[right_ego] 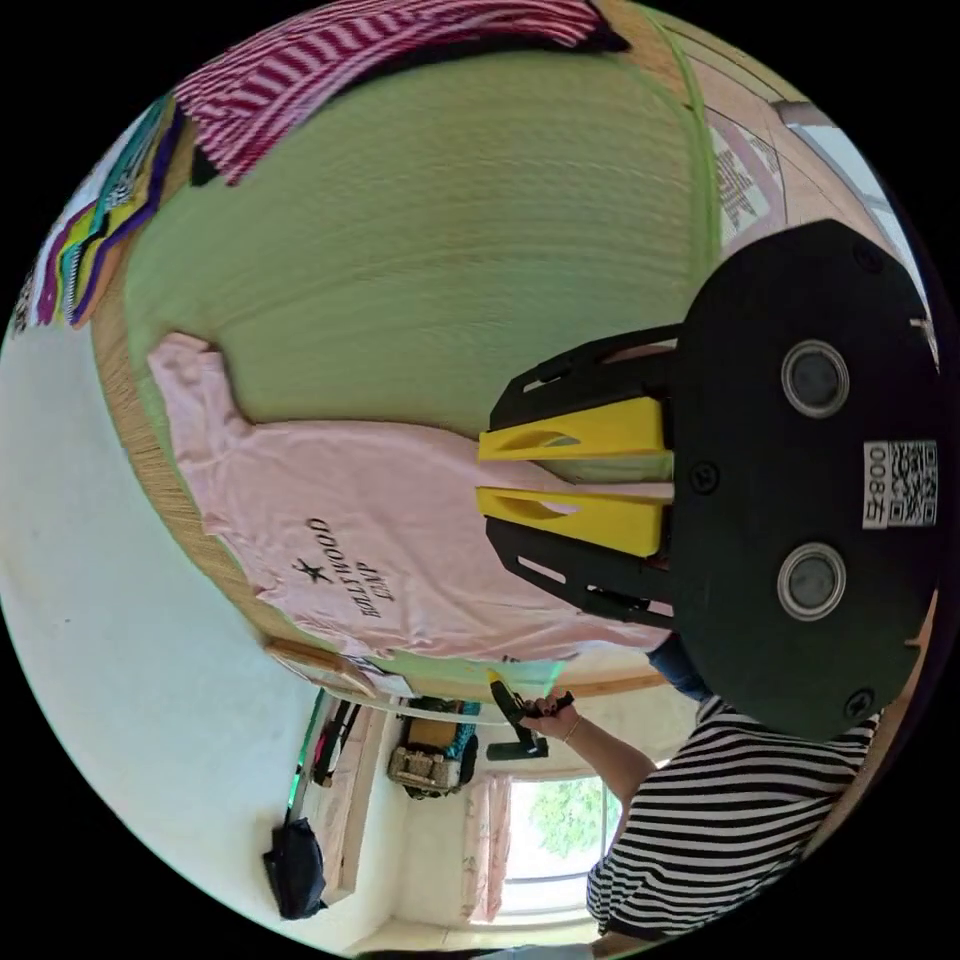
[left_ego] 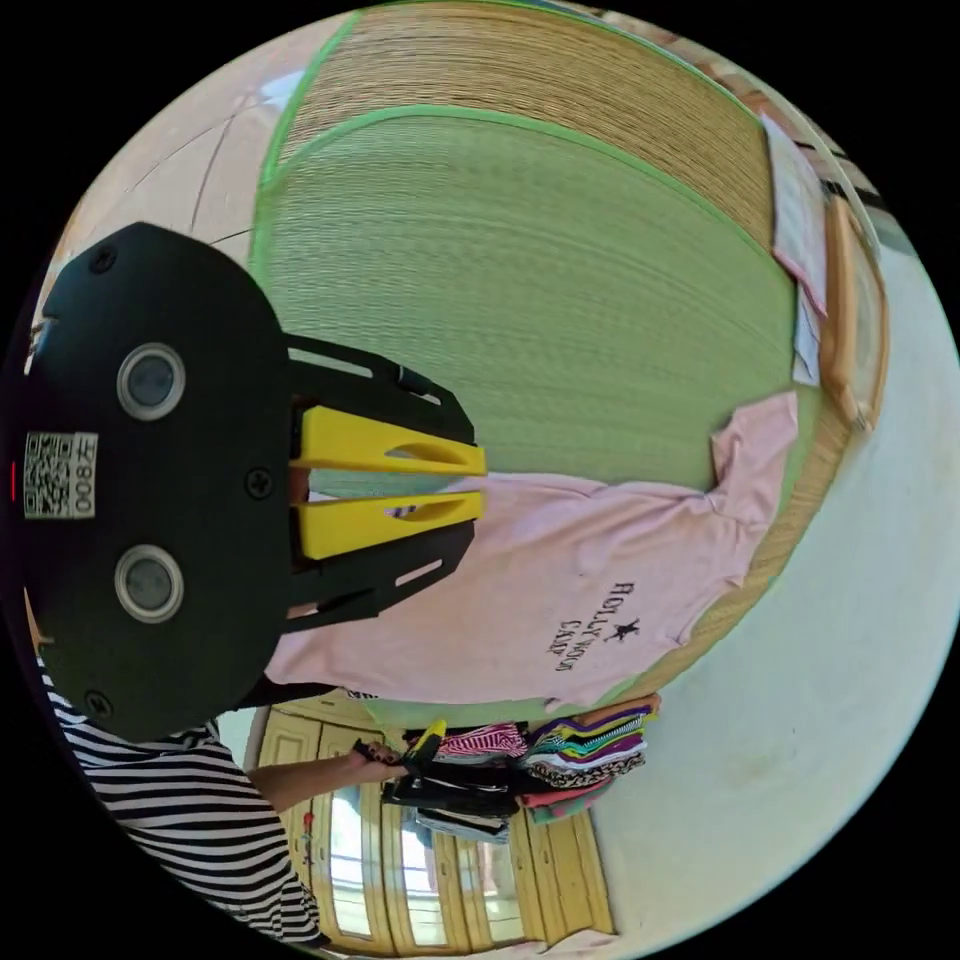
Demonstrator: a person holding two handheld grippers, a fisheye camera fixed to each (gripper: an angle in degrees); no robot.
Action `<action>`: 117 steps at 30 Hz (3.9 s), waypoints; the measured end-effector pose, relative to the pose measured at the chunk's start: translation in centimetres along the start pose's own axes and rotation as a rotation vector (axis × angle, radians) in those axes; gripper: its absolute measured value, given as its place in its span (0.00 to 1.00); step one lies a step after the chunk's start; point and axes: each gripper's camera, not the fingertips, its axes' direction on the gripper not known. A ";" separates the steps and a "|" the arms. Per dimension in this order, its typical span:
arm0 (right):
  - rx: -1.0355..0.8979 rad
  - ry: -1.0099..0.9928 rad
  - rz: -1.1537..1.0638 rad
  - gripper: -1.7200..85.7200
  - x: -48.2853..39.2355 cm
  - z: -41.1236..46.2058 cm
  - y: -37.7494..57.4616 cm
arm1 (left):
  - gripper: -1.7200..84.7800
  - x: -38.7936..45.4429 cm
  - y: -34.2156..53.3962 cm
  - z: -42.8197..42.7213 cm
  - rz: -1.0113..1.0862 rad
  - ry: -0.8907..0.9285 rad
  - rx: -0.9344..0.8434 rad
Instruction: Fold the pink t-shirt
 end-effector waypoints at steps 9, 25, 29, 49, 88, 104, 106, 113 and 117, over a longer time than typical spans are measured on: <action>-0.062 -0.027 0.104 0.12 0.0 2.3 10.2 | 0.10 -6.1 11.2 -1.2 -0.058 0.099 -0.083; -0.248 0.349 0.012 0.04 -2.8 9.5 13.8 | 0.04 -10.0 17.2 -1.1 0.053 0.061 -0.139; -0.218 0.323 0.006 0.03 -2.8 8.1 15.0 | 0.03 -11.7 19.9 -4.1 0.034 0.152 -0.064; -0.054 0.066 0.188 0.02 2.2 3.6 19.5 | 0.03 -19.4 26.7 -7.3 -0.190 0.300 0.062; -0.106 0.385 -0.093 0.02 -8.5 13.8 0.9 | 0.02 1.7 4.7 -2.7 0.187 -0.117 0.003; -0.052 0.136 -0.549 0.02 -24.4 22.7 -23.6 | 0.02 7.9 -10.5 2.1 0.190 -0.267 0.033; -0.088 0.121 -0.622 0.02 -27.4 25.4 -25.2 | 0.02 8.2 -11.1 2.2 0.187 -0.248 0.042; -0.217 0.321 -0.783 0.02 -34.5 34.9 -30.0 | 0.02 9.9 -13.0 2.3 0.208 -0.210 0.070; -0.169 0.332 -0.753 0.02 -34.6 34.5 -32.9 | 0.02 10.5 -13.6 2.1 0.213 -0.211 0.087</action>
